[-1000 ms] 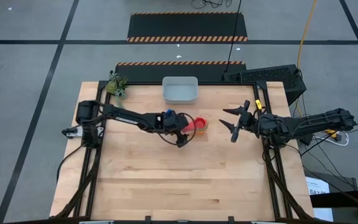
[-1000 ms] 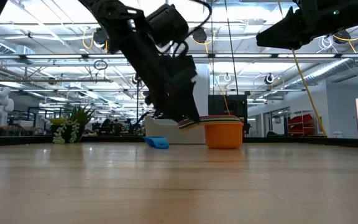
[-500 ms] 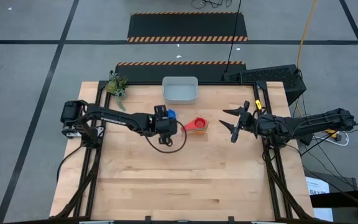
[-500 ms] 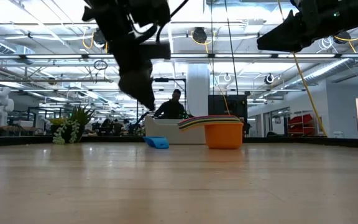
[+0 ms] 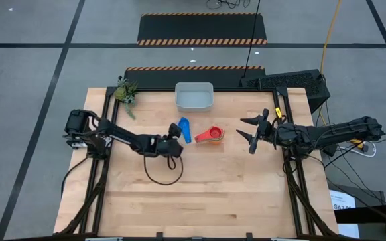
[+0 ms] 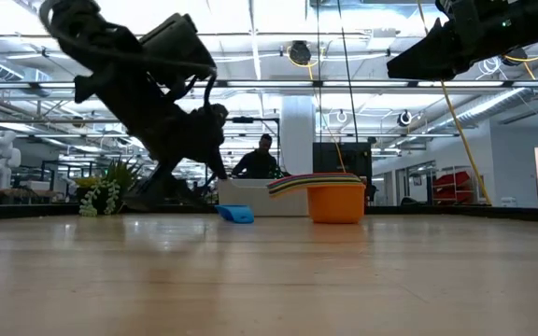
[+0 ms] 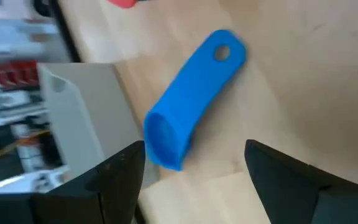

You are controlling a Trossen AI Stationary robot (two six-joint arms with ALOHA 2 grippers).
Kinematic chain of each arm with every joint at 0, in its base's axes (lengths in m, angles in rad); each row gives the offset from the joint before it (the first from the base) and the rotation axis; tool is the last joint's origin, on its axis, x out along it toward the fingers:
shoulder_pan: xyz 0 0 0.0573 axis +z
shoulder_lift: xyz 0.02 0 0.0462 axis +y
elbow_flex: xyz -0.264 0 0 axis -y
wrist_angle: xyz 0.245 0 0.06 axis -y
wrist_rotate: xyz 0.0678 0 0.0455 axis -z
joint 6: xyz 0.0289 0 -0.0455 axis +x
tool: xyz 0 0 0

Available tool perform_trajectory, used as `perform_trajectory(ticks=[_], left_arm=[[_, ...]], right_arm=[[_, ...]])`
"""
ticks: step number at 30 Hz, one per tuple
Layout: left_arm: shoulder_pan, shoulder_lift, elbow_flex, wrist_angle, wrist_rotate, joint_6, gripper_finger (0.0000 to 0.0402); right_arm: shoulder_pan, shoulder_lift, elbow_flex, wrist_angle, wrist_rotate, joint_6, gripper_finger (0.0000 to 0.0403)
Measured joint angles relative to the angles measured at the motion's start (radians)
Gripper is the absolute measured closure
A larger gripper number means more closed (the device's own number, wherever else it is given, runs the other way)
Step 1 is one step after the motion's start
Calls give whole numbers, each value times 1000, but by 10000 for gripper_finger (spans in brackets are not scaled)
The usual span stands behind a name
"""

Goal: Nest measuring cups in basket
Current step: Stack the blue measuring cup into the red measuring cup

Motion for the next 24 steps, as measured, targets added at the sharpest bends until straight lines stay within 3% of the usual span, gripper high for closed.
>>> perform_trajectory(ticks=[3,14,24], left_arm=[[4,0,-21,69,11,71,124],[94,0,-24,79,220,238,146],[144,0,-24,113,251,362,181]], right_arm=[[0,0,0,0,0,0,179],[0,0,0,0,0,5,179],[0,0,0,0,0,8,179]])
